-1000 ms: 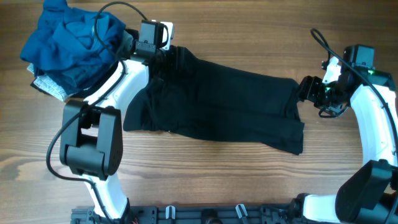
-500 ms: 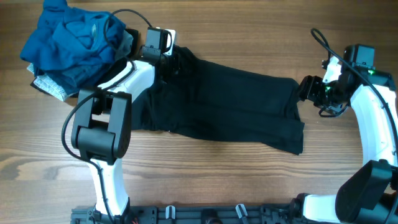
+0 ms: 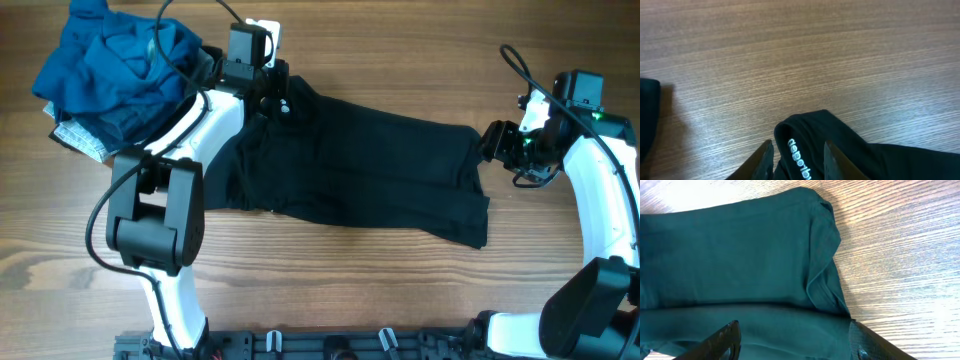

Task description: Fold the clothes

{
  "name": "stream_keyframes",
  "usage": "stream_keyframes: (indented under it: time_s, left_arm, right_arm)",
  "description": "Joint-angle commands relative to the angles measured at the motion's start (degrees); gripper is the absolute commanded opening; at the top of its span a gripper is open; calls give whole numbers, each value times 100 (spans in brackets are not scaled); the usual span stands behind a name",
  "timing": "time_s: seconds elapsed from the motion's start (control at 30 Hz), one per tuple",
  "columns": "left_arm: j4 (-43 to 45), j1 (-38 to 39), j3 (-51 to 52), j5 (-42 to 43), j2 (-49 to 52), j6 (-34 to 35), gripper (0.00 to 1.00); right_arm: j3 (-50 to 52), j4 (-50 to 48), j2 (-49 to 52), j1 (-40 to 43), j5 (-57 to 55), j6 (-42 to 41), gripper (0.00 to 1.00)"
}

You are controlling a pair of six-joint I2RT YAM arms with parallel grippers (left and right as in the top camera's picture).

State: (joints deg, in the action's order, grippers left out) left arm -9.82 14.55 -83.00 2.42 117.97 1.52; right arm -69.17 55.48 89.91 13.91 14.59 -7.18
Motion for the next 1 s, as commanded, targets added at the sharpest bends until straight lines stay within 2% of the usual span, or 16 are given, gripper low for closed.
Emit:
stream_keyframes:
  time_s: [0.0,0.4,0.43,0.5,0.6,0.8,0.97]
  left_arm:
    - [2,-42,-101,-76,326,-111,33]
    - [-33,-35,-101,-52,817,-63,29]
    - [-13,-35,-101,-52,831,-63,27]
    - [35,-35,-101,-57,831,-28,15]
    - [162,-24,-103,-63,826,345,4]
    - [-160,-2,-636,-59,289,411,4]
    - [-415,-2,-691,-57,-398,407,4]
  right_arm:
    - [-90,28,-44,-20,74,116,70]
    - [-85,-4,-44,-20,66,122,69]
    - [-85,-22,-44,-20,66,120,69]
    - [-85,-39,-44,-20,66,122,69]
    - [-85,-46,-44,-20,63,122,69]
    - [-85,-74,-44,-20,28,122,68]
    - [-85,-81,-44,-20,28,122,68]
